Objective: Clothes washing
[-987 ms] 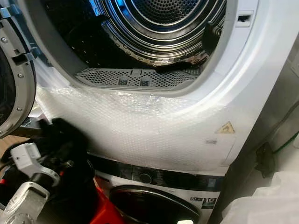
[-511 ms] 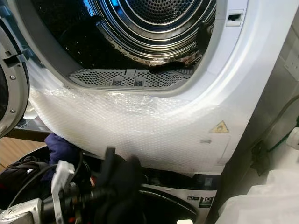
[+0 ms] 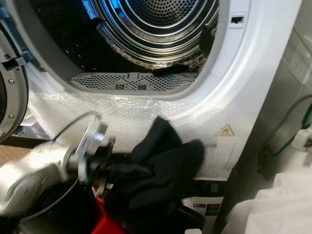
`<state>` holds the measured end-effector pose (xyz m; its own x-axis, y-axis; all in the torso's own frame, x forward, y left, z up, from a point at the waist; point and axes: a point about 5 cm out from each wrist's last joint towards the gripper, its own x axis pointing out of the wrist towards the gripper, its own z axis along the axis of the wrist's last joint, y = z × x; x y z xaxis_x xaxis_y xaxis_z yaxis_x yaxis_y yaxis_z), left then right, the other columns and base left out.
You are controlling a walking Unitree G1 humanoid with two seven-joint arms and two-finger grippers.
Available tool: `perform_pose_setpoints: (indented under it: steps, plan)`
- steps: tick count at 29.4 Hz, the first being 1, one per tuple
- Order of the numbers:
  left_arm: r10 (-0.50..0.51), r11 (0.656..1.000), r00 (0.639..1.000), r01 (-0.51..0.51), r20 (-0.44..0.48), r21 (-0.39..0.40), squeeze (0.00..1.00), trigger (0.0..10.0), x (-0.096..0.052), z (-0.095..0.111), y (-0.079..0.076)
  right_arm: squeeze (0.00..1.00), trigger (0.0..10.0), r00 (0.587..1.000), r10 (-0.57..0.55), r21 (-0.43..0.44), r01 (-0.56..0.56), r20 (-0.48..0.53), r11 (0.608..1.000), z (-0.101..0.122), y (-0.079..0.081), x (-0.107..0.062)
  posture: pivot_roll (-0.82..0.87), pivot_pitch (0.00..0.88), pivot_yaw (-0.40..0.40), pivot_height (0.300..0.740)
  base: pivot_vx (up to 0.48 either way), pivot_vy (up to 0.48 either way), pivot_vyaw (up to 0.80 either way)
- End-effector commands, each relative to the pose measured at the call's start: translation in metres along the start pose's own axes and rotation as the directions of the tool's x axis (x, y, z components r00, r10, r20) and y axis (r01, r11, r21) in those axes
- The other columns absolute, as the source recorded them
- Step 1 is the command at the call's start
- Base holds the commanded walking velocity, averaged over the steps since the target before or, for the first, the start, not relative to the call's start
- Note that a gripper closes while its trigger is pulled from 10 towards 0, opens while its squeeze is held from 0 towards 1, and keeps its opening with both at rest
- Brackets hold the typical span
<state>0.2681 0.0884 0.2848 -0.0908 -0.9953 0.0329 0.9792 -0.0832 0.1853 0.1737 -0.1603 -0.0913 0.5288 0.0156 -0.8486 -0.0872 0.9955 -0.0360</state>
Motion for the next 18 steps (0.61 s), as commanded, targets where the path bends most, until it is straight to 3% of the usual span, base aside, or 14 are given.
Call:
perform_pose_setpoints:
  steps: [1,5,7,8,9,10,11,12,13,14,15,16,17,18]
  plan:
    - [-0.054,0.993,0.998,0.049,0.045,0.107,0.00,0.0,0.000,0.026,0.014,0.00,10.0,1.000,0.010,0.013,-0.010,-0.004,1.000,0.000,0.004,0.000,0.16,0.000,0.094,0.740,0.000,0.000,0.00]
    - [-0.031,0.971,0.989,-0.004,0.143,0.238,0.00,0.0,0.002,0.077,0.049,0.00,10.0,1.000,0.007,0.014,-0.007,-0.002,1.000,0.001,0.003,0.000,0.15,0.000,0.095,0.740,0.000,0.000,0.00]
    - [0.086,0.949,0.957,-0.163,0.277,0.269,0.00,0.0,-0.001,0.111,0.074,0.00,10.0,1.000,0.005,0.018,-0.005,0.000,1.000,0.001,0.003,0.000,0.14,0.000,0.100,0.740,0.000,0.000,0.00]
    - [0.302,0.861,0.858,-0.433,0.416,0.268,0.00,0.0,-0.011,0.143,0.101,0.00,10.0,1.000,0.002,0.022,-0.002,0.000,1.000,0.001,0.002,0.000,0.13,0.000,0.103,0.740,0.000,0.000,0.00]
    - [0.302,0.861,0.858,-0.433,0.416,0.268,0.00,0.0,-0.011,0.143,0.101,0.00,10.0,1.000,0.002,0.022,-0.002,0.000,1.000,0.001,0.002,0.000,0.13,0.000,0.103,0.740,0.000,0.000,0.00]
    - [0.377,0.808,0.806,-0.527,0.456,0.262,0.00,0.0,-0.016,0.152,0.109,0.00,10.0,1.000,0.002,0.023,-0.002,0.000,1.000,0.001,0.002,0.000,0.13,0.000,0.103,0.740,0.000,0.000,0.00]
    - [0.535,0.661,0.666,-0.713,0.521,0.233,0.00,0.0,-0.031,0.165,0.121,0.00,10.0,1.000,0.000,0.026,0.000,-0.001,1.000,0.000,0.002,0.000,0.12,0.000,0.107,0.740,0.000,0.000,0.00]
    - [0.535,0.661,0.666,-0.713,0.521,0.233,0.00,0.0,-0.031,0.165,0.121,0.00,10.0,1.000,0.000,0.026,0.000,-0.001,1.000,0.000,0.002,0.000,0.12,0.000,0.107,0.740,0.000,0.000,0.00]
    - [0.675,0.453,0.466,-0.874,0.572,0.177,0.00,0.0,-0.051,0.175,0.129,0.00,10.0,1.000,-0.002,0.029,0.002,-0.003,1.000,-0.001,0.002,0.000,0.11,0.000,0.109,0.740,0.000,0.000,0.00]
    - [0.724,0.359,0.372,-0.922,0.580,0.144,0.00,0.0,-0.061,0.177,0.132,0.00,10.0,1.000,-0.003,0.031,0.003,-0.004,1.000,-0.002,0.001,0.000,0.11,0.000,0.109,0.740,0.000,0.000,0.00]
    - [0.724,0.359,0.372,-0.922,0.580,0.144,0.00,0.0,-0.061,0.177,0.132,0.00,10.0,1.000,-0.003,0.031,0.003,-0.004,1.000,-0.002,0.001,0.000,0.11,0.000,0.109,0.740,0.000,0.000,0.00]
    - [0.742,0.311,0.333,-0.940,0.581,0.141,0.00,0.0,-0.067,0.176,0.134,0.00,10.0,1.000,-0.006,0.034,0.006,-0.006,0.999,-0.003,0.001,0.000,0.10,0.000,0.113,0.740,0.000,0.000,0.00]
    - [0.813,0.201,0.242,-0.970,0.530,0.135,0.00,0.0,-0.077,0.162,0.140,0.00,10.0,1.000,-0.009,0.039,0.010,-0.009,0.999,-0.005,0.000,-0.001,0.10,0.000,0.117,0.740,0.000,0.000,0.00]
    - [0.813,0.201,0.242,-0.970,0.530,0.135,0.00,0.0,-0.077,0.162,0.140,0.00,10.0,1.000,-0.009,0.039,0.010,-0.009,0.999,-0.005,0.000,-0.001,0.10,0.000,0.117,0.740,0.000,0.000,0.00]
